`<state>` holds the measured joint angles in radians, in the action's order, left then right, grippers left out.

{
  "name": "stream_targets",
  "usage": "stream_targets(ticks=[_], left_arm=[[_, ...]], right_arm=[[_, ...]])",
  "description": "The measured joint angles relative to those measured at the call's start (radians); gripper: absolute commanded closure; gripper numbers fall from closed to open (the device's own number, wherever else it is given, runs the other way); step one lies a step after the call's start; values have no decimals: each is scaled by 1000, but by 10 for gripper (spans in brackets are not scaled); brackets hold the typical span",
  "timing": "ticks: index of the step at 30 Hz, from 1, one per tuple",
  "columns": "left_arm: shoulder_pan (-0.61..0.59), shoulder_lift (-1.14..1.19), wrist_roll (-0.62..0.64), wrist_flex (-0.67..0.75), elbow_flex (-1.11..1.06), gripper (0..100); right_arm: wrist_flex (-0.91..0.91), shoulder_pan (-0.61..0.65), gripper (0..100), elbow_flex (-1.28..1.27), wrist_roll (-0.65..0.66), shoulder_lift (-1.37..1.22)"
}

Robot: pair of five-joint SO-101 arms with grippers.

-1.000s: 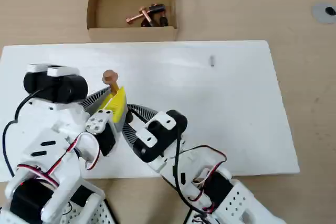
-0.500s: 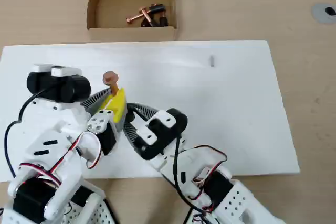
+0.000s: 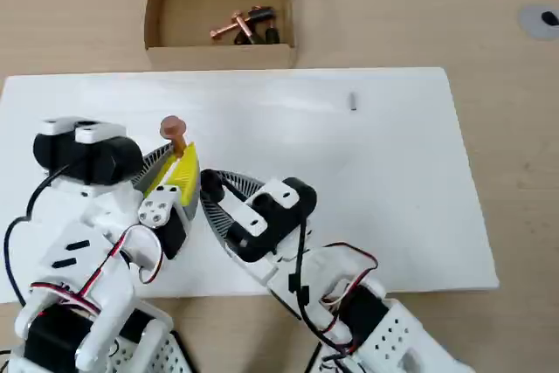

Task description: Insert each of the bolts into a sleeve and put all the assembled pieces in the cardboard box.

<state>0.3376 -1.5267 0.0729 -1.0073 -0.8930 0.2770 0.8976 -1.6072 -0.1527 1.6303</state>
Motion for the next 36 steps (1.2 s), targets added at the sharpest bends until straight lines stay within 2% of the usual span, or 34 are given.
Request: stream_targets(ticks=[7, 13, 36], left_arm=[[2, -2, 0, 48, -3, 997], [63, -2, 0, 48, -3, 997], [63, -17, 0, 61, -66, 997]], right_arm=[[0, 0, 989, 0, 0, 0], [0, 0, 989, 0, 0, 0], [0, 0, 989, -2, 0, 0]])
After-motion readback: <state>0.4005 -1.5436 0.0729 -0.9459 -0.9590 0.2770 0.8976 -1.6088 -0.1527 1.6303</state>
